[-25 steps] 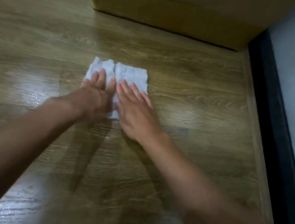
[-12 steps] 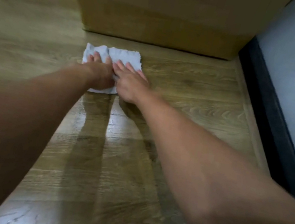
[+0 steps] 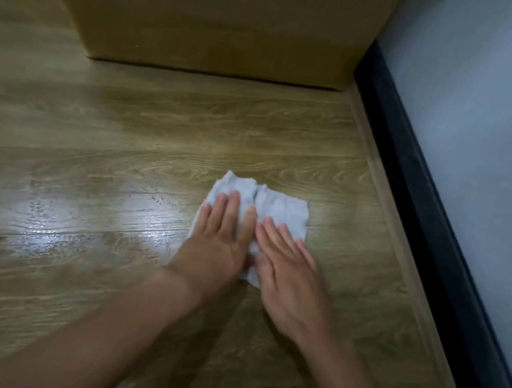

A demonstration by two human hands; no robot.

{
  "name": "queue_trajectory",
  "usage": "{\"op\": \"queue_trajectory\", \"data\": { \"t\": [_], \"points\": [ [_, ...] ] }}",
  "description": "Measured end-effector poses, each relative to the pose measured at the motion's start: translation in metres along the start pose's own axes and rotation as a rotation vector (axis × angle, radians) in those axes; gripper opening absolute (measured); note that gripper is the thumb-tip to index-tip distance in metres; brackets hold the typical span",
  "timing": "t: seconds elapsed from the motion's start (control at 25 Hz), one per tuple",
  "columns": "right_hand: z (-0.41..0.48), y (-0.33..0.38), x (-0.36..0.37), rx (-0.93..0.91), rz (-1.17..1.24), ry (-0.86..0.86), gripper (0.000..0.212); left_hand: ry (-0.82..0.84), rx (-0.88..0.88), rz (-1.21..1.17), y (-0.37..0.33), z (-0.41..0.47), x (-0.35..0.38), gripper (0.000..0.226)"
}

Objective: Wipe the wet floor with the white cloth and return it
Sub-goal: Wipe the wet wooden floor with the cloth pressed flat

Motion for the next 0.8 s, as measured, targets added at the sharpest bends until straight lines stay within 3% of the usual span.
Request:
{"op": "queue_trajectory", "data": {
  "t": [0.2, 0.36, 0.68, 0.8],
  "points": [
    [0.069, 0.006, -0.015, 0.016, -0.057, -0.049, 0.05, 0.002, -0.111, -0.13, 0.026, 0.047, -0.027, 0.082],
    [0.126, 0.013, -0.029, 0.02, -0.118, 0.057, 0.052, 0.093, -0.293, -0.26, 0.051, 0.09, -0.064, 0.085],
    [0.006, -0.049, -0.019, 0.076, -0.044, -0.108, 0.053, 0.047, 0.005, -0.102, -0.039, 0.05, -0.023, 0.072],
    [-0.013, -0.068, -0.022, 0.108, -0.085, -0.075, 0.059, 0.068, 0.0, -0.086, -0.062, 0.054, -0.008, 0.071]
  ]
}}
Point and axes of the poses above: each hand's wrist, its own z-axis towards the middle knuckle, its own x-axis out of the palm, y = z × x, the point moved 6 cm from there along z, towards the middle knuckle, and after that the axes turned 15 degrees about x, right-handed, at the moved point
